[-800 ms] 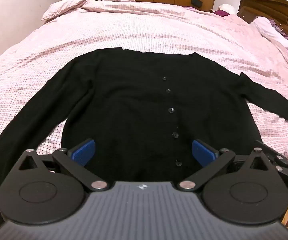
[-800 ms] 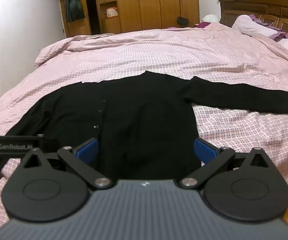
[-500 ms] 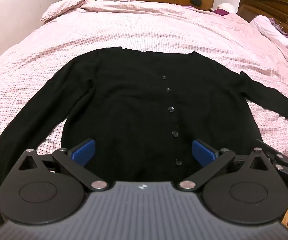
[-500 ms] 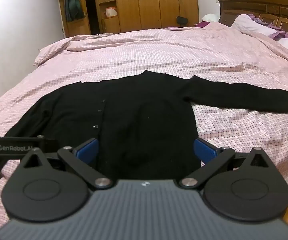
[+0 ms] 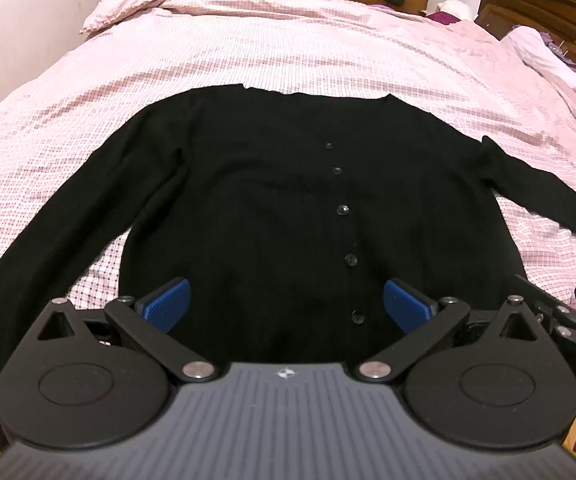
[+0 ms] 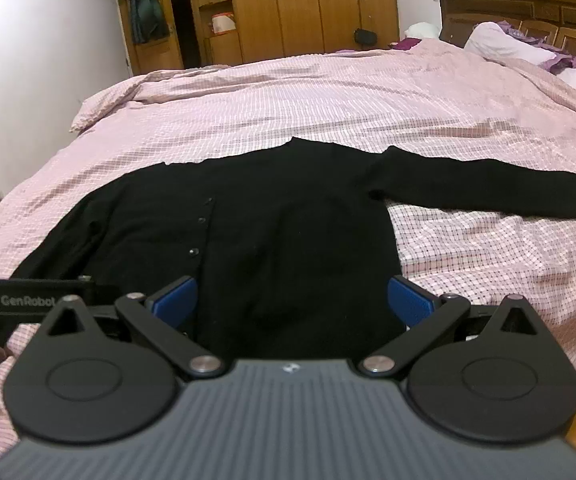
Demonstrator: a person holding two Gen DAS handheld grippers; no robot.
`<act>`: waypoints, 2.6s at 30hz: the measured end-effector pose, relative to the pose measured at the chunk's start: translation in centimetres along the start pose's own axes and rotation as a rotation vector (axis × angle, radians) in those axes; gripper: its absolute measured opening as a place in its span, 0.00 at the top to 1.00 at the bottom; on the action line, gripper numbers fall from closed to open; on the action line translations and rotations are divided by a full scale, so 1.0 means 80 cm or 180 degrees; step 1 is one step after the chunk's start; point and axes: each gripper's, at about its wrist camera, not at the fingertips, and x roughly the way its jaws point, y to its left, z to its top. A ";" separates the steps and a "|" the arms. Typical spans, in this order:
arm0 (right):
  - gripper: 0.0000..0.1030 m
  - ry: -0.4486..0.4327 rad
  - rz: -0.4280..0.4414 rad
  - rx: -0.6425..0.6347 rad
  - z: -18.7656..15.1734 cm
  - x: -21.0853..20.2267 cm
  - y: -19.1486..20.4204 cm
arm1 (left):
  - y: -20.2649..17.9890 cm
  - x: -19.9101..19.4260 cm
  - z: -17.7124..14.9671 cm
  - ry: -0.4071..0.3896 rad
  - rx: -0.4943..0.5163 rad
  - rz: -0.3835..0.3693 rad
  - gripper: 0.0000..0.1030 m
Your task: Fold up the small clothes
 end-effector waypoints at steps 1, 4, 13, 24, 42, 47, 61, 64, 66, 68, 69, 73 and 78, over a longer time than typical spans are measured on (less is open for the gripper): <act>0.00 0.0001 -0.0002 0.0002 0.000 0.001 0.000 | 0.000 0.000 0.000 0.0002 -0.0006 0.0001 0.00; 0.00 -0.0003 -0.0002 -0.0002 -0.001 0.001 0.000 | 0.001 0.000 0.001 0.0000 -0.0004 -0.0003 0.00; 0.00 0.0002 0.0001 -0.0001 0.000 0.000 -0.001 | 0.000 0.000 0.000 0.0009 -0.0012 -0.0004 0.00; 0.00 0.0000 0.0007 -0.0009 0.000 0.001 -0.001 | 0.000 0.001 -0.002 0.0015 -0.0010 -0.0006 0.00; 0.00 -0.0009 0.0002 -0.0019 0.000 0.001 0.000 | 0.000 0.002 -0.001 0.0011 -0.0013 -0.0002 0.00; 0.00 0.0014 -0.0019 0.0014 0.002 0.001 -0.001 | 0.002 0.002 -0.002 0.0016 -0.0023 -0.0001 0.00; 0.00 -0.0032 -0.0023 0.0069 0.005 0.017 -0.013 | 0.011 0.019 0.020 0.0054 -0.0023 0.0069 0.00; 0.00 -0.0149 -0.0110 0.0140 0.009 0.027 -0.029 | 0.010 0.029 0.033 0.0077 0.0011 0.0042 0.00; 0.00 -0.0173 -0.0162 0.0198 0.014 0.034 -0.040 | 0.008 0.036 0.043 0.0078 0.0029 0.0015 0.00; 0.00 -0.0139 -0.0184 0.0249 0.021 0.044 -0.055 | 0.005 0.045 0.056 0.0080 0.0050 0.0002 0.00; 0.00 -0.0105 -0.0203 0.0279 0.025 0.050 -0.065 | 0.003 0.050 0.062 0.0077 0.0061 -0.0003 0.00; 0.00 -0.0032 -0.0277 0.0275 0.036 0.067 -0.095 | -0.007 0.067 0.087 0.0065 0.0139 -0.0035 0.00; 0.00 0.0003 -0.0492 0.0330 0.048 0.082 -0.139 | -0.033 0.092 0.112 0.0085 0.0313 -0.0128 0.00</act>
